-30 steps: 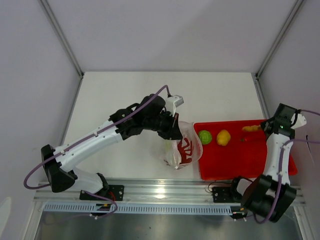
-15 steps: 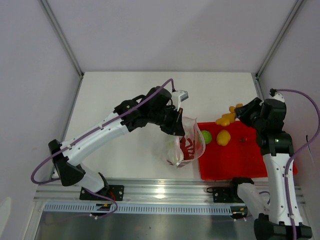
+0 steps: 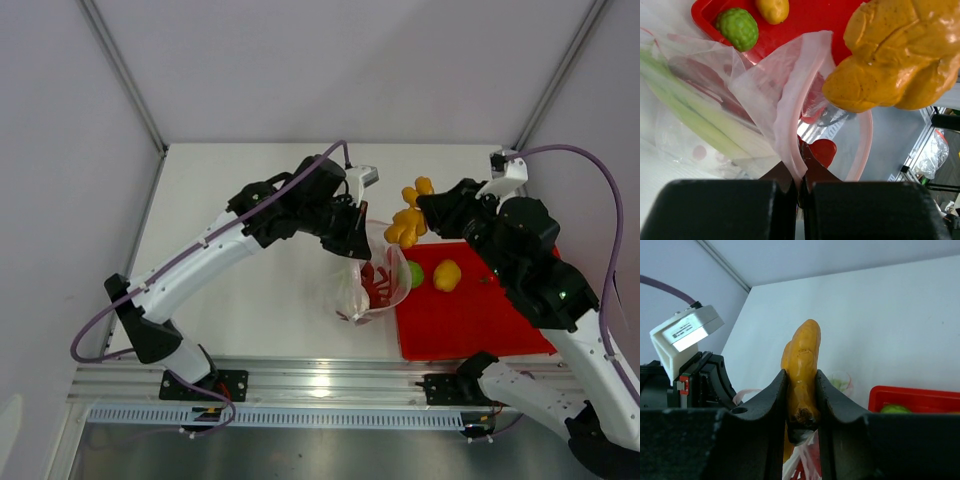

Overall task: Place the food in the zip-top bag and seal the zipper
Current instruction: Place the fake vegetable in the zipper food storage bag.

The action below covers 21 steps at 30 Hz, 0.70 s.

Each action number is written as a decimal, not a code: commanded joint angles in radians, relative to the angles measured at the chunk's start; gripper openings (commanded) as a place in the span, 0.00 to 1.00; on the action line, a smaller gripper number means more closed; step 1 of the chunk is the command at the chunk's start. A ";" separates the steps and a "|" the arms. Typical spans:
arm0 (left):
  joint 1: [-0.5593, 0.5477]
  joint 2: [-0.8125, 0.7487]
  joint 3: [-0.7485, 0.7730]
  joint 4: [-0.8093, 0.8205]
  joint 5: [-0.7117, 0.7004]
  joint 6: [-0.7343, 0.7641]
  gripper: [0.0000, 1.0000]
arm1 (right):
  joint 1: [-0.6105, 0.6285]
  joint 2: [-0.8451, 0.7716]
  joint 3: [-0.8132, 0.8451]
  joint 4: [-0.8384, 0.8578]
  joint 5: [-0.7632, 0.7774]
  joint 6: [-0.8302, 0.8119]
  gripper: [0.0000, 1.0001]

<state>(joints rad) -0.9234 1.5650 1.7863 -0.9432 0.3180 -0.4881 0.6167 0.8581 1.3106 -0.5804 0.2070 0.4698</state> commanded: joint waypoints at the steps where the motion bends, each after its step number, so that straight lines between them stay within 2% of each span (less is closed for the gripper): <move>1: 0.024 0.020 0.079 -0.008 0.027 -0.006 0.01 | 0.044 0.001 0.059 0.042 0.101 -0.114 0.00; 9: 0.084 0.073 0.139 -0.017 0.138 -0.046 0.01 | 0.118 0.027 0.064 0.056 -0.041 -0.256 0.00; 12: 0.103 0.084 0.160 -0.020 0.167 -0.064 0.01 | 0.213 0.032 0.043 0.071 0.001 -0.292 0.00; 21: 0.123 0.078 0.173 -0.022 0.194 -0.099 0.01 | 0.362 0.119 0.021 0.048 0.222 -0.330 0.00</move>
<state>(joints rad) -0.8101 1.6642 1.9053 -0.9974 0.4530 -0.5499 0.9436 0.9600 1.3415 -0.5518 0.3141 0.1734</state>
